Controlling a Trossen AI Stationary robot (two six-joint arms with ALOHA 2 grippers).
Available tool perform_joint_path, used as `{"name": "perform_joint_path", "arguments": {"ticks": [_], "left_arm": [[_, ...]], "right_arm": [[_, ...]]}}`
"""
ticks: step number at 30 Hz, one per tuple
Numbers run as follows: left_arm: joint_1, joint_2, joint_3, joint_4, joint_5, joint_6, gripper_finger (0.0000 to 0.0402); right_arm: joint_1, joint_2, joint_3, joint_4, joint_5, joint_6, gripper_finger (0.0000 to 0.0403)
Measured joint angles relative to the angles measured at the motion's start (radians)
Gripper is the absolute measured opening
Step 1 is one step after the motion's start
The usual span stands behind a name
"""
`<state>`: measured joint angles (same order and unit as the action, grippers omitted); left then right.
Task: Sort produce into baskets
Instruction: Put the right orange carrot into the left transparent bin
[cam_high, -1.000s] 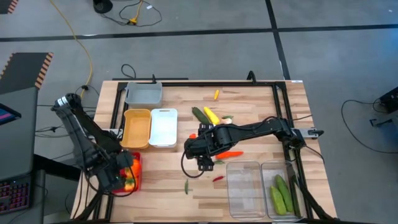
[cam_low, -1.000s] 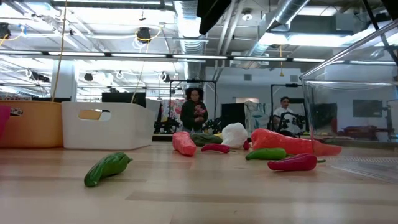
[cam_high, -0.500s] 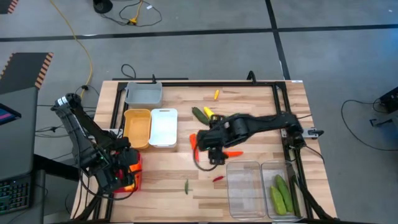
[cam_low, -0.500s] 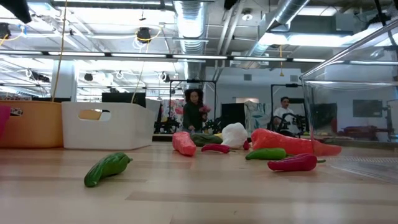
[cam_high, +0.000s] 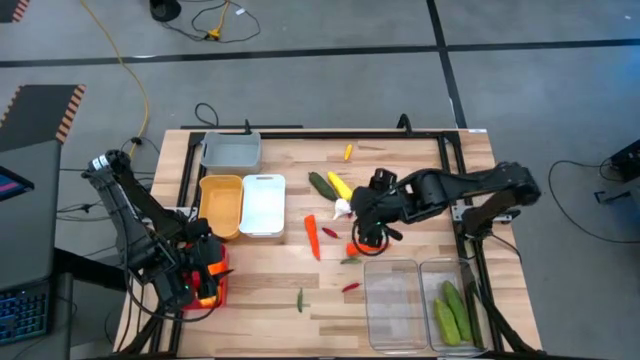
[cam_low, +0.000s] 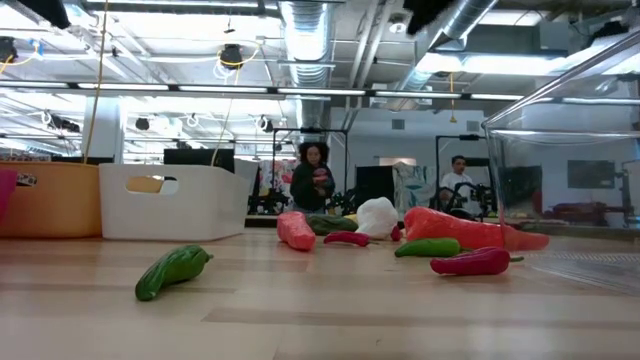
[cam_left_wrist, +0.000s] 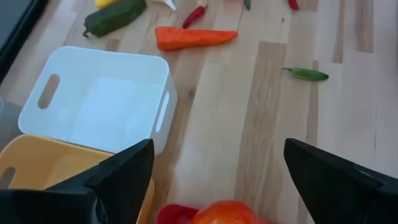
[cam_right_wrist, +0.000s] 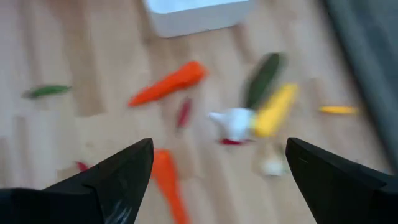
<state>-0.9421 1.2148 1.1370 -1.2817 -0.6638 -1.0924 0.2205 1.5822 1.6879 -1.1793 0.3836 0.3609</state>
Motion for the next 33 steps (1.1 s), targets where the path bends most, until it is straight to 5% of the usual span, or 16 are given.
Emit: {"name": "perform_joint_path", "arguments": {"ticks": [5,10,23,33], "left_arm": [[0.000,0.000,0.000,0.001,-0.037,-0.001,0.0346],[0.000,0.000,-0.001,0.002,-0.045,-0.018,0.0346],[0.000,0.001,-0.001,0.002,-0.050,-0.053,0.0346],[0.000,0.001,-0.002,0.010,-0.058,-0.056,0.0346]], "right_arm": [[-0.057,-0.107,-0.312,0.336,-0.244,0.001,0.0392],[-0.073,-0.097,-0.458,0.509,-0.277,0.039,0.0392],[-0.083,0.197,-0.486,0.504,-0.286,0.025,0.0390],[-0.126,0.273,-0.486,0.488,-0.401,0.024,0.0358]]}}
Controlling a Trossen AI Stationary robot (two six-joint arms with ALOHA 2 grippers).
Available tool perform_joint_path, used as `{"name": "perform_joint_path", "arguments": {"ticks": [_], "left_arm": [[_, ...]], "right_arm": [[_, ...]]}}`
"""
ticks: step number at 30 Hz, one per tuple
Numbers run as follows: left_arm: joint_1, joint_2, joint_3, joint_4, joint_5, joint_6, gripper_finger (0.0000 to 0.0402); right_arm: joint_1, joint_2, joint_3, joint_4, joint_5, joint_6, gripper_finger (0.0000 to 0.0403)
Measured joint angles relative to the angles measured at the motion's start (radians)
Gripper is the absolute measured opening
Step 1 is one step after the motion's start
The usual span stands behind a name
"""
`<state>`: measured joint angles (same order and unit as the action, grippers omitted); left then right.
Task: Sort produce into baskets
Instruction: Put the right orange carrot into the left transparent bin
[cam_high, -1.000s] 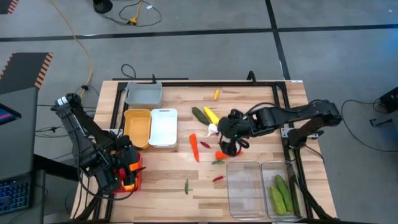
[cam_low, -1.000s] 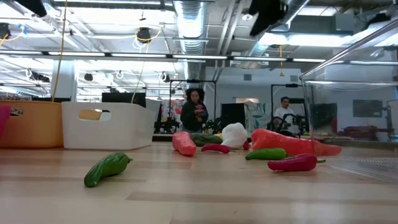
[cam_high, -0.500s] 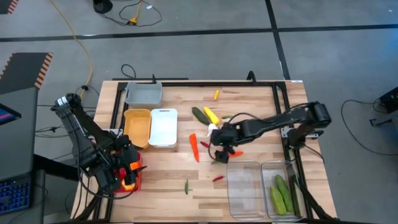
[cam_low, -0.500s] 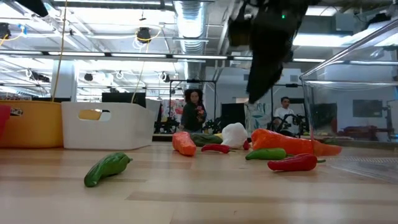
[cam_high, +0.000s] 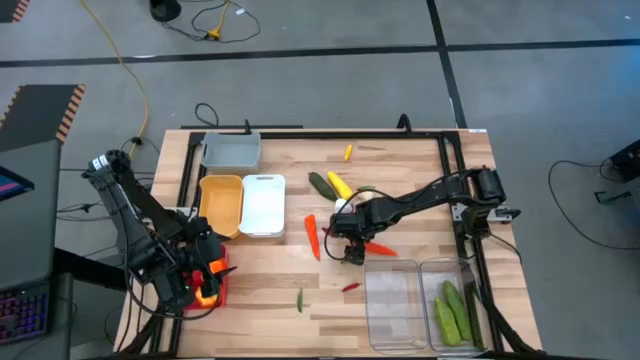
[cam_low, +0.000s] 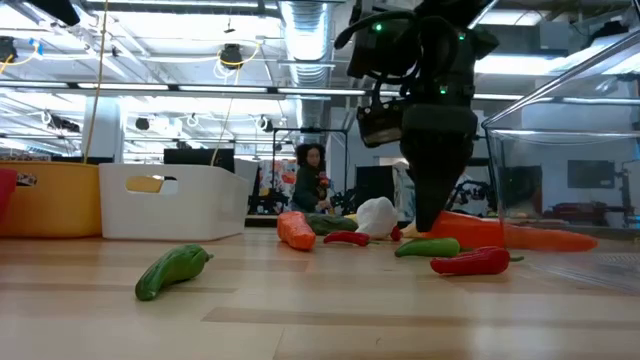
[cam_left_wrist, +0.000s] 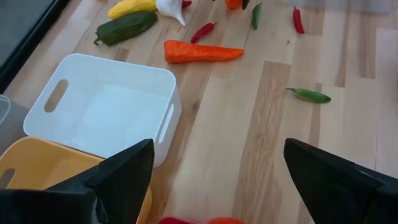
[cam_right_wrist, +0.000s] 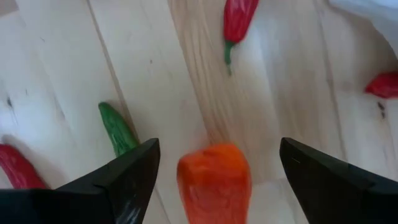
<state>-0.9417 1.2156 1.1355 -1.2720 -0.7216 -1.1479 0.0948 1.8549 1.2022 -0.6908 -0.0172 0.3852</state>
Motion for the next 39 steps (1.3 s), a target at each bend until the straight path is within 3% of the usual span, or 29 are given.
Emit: {"name": "perform_joint_path", "arguments": {"ticks": [21,39], "left_arm": [[0.000,0.000,0.000,0.007,-0.001,0.000,0.0346],[0.000,0.000,0.000,0.007,-0.001,0.000,0.0346]], "right_arm": [[-0.013,-0.001,0.001,-0.112,-0.001,0.033,0.0317],[-0.020,-0.001,0.001,-0.112,-0.003,0.025,0.0193]]}}
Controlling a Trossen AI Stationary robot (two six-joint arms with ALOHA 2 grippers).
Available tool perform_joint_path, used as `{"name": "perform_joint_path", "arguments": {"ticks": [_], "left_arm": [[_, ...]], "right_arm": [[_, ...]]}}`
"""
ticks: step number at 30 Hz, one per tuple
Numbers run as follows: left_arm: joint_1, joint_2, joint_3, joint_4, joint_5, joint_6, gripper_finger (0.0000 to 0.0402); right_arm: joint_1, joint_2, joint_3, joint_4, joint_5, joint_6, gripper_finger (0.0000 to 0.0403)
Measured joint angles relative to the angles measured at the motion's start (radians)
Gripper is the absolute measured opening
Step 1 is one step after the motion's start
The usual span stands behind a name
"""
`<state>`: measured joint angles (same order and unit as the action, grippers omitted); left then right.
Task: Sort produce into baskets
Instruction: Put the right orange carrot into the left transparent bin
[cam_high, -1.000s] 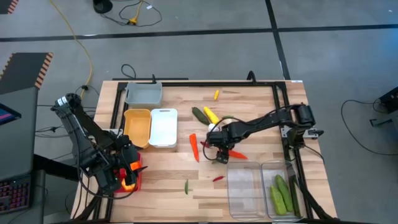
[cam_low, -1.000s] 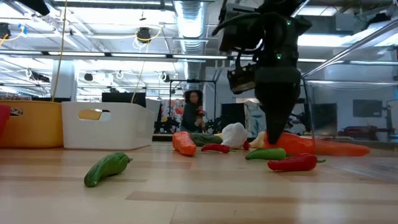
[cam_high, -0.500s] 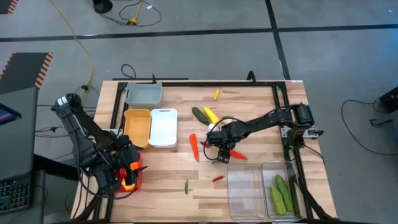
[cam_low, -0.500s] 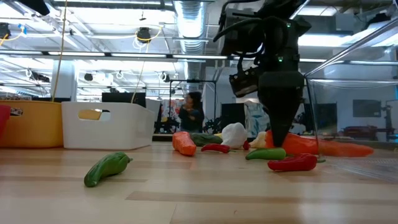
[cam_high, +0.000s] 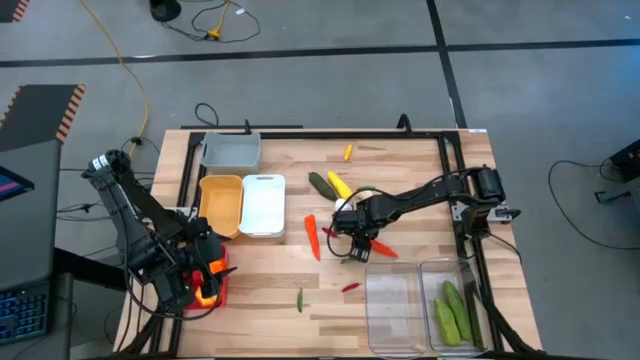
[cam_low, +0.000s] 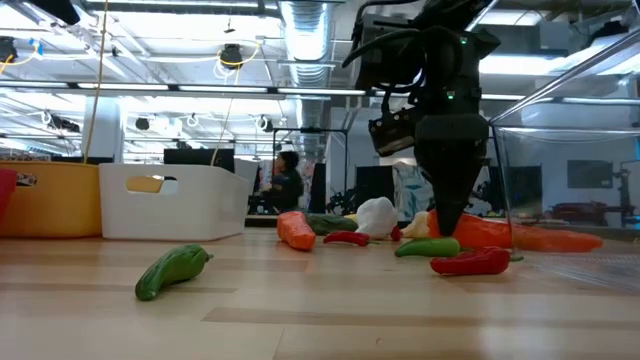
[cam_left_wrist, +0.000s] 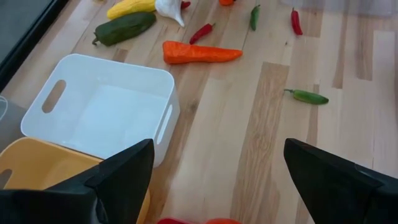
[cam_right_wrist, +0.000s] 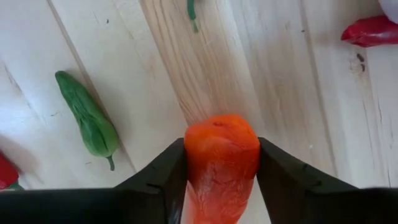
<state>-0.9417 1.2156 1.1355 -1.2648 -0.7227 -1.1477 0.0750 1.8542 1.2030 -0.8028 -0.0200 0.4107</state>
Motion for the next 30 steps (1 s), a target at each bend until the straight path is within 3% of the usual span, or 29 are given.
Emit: {"name": "perform_joint_path", "arguments": {"ticks": [4,13,30], "left_arm": [[0.000,0.000,0.000,0.000,0.000,0.000,0.0346],[0.000,0.000,0.000,0.000,0.000,0.000,0.0346],[0.000,0.000,0.000,0.002,-0.012,0.000,0.0346]], "right_arm": [[0.000,0.000,0.000,0.000,-0.001,0.000,0.0178],[0.000,-0.002,0.017,-0.026,-0.005,-0.001,0.0193],[0.046,-0.004,0.332,-0.232,0.051,-0.054,0.0190]]}}
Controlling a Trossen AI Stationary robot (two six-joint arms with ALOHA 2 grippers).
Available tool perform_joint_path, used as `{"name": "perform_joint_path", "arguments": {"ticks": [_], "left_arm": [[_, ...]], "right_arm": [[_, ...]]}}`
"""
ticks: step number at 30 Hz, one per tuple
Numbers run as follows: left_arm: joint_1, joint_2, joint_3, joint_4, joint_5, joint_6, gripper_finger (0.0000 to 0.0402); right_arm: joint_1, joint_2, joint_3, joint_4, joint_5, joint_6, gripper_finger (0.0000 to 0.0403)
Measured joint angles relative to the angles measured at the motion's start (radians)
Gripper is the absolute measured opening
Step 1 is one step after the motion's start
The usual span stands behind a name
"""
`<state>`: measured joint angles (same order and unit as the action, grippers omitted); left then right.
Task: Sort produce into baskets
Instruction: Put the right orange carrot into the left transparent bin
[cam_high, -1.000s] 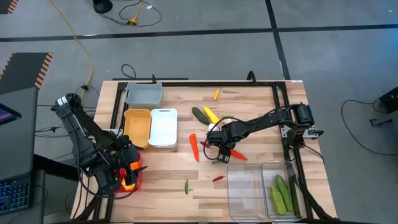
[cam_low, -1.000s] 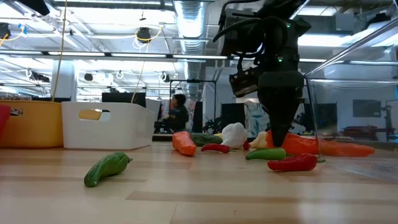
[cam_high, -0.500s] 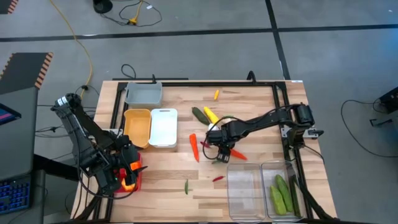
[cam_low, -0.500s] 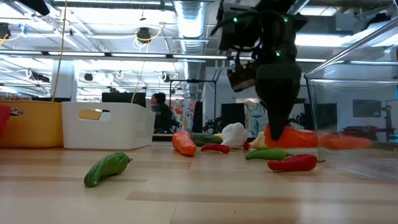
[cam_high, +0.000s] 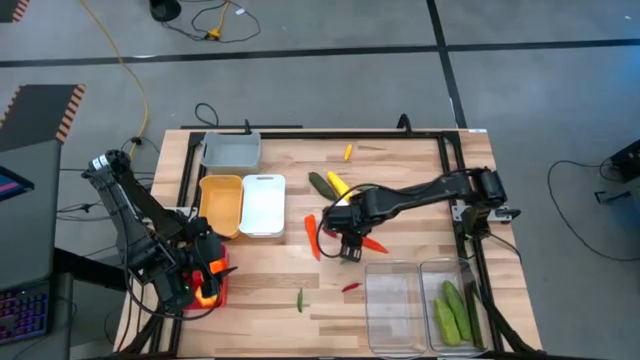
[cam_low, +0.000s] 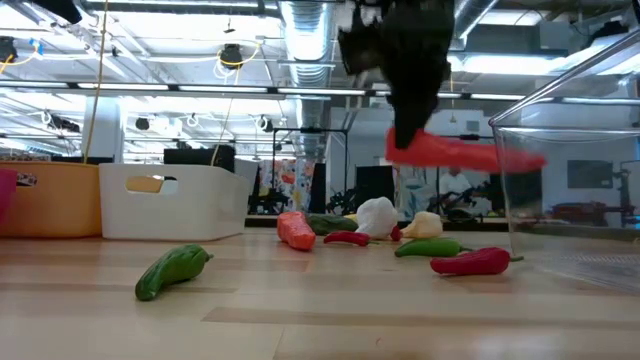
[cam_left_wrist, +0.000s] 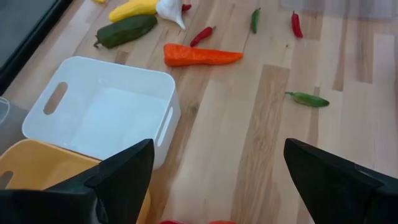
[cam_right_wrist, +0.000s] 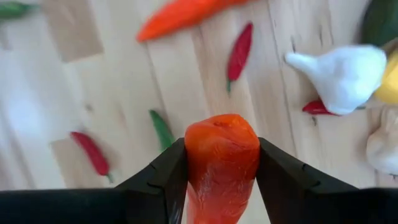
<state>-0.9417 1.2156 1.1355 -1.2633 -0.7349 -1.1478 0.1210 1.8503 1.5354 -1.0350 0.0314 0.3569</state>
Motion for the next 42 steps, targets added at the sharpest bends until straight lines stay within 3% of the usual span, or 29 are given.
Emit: {"name": "perform_joint_path", "arguments": {"ticks": [7,16,28,42], "left_arm": [[0.000,0.000,0.000,0.008,-0.037,0.015,0.0346],[0.001,0.001,0.000,0.063,-0.059,0.070,0.0346],[0.019,0.002,0.000,0.113,-0.115,0.115,0.0346],[0.120,0.006,0.000,0.206,-0.108,0.274,0.0346]], "right_arm": [[0.079,0.000,0.142,-0.040,0.000,0.003,0.0195],[0.255,0.000,0.265,-0.061,-0.003,0.124,0.0194],[0.425,0.002,0.271,-0.136,-0.008,0.420,0.0196],[0.467,0.002,0.271,-0.169,-0.048,0.433,0.0209]]}}
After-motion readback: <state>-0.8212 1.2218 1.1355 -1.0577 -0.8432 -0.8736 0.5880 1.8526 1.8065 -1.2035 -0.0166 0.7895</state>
